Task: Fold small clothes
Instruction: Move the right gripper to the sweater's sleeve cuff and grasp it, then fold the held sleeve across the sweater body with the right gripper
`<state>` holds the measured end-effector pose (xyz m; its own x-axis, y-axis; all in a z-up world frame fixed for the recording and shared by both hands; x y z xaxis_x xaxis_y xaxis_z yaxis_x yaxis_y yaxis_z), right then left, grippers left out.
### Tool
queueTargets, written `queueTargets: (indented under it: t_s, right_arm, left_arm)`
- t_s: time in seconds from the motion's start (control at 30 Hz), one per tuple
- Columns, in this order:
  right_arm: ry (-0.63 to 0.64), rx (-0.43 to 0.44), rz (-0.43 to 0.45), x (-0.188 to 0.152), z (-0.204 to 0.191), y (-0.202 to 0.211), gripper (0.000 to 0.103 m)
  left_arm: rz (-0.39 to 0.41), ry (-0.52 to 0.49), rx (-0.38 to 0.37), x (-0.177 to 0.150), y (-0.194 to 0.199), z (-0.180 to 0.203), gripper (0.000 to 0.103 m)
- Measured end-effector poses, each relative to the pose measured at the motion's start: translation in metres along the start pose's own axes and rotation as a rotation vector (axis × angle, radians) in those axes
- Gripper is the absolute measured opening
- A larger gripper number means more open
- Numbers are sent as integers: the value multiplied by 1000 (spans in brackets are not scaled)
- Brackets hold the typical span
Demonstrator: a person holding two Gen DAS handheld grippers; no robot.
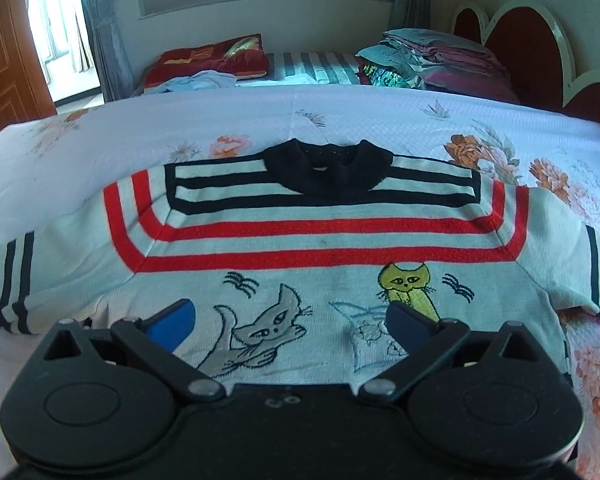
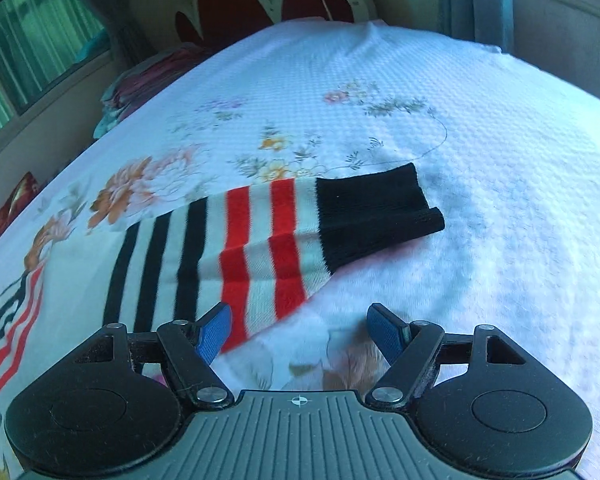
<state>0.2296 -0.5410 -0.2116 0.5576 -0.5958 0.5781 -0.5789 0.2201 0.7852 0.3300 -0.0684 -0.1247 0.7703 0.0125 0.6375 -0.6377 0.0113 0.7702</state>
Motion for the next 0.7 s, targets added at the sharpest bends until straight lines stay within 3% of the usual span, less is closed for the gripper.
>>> queueTargets:
  t_s: [0.17,0.2,0.23,0.3,0.43,0.57,0.7]
  right_arm:
    - [-10,-6,41,11,0,-14,75]
    - [-15,-9,50,13,-1,-18,63]
    - [-11,-20,59,15,-1,-20,43]
    - [-25,-19,72,19,0,-22,23]
    - [-41,0,106,25,-3,-18,7]
    - [26,61,184,36,-39,5,7]
    - [138,196,247,41,-114,36,7]
  left_arm:
    - [13,4,28,3,-1,2,101]
    - [14,11,26,4,-1,0,101]
    - [14,17,24,5,-2,-1,101]
    - [12,19,31,6,-3,-3,101]
    - [15,8,35,8,-2,-9,101]
    - [24,19,13,10,-2,-21,100]
    - [37,33,4,16,-1,-40,100]
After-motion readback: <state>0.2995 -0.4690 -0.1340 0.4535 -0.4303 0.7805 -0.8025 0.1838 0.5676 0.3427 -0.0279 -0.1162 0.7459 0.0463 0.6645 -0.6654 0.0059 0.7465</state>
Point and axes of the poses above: each gripper's, at about its wrist camera, not at the fingertips, and y roughly against the way its jaws point, z to its right, x to its top, the point moved 3 cm from there along -y, roughly the way its jaws point, and after that the axes turned 6 degrees about y, right-handed, at the moved point
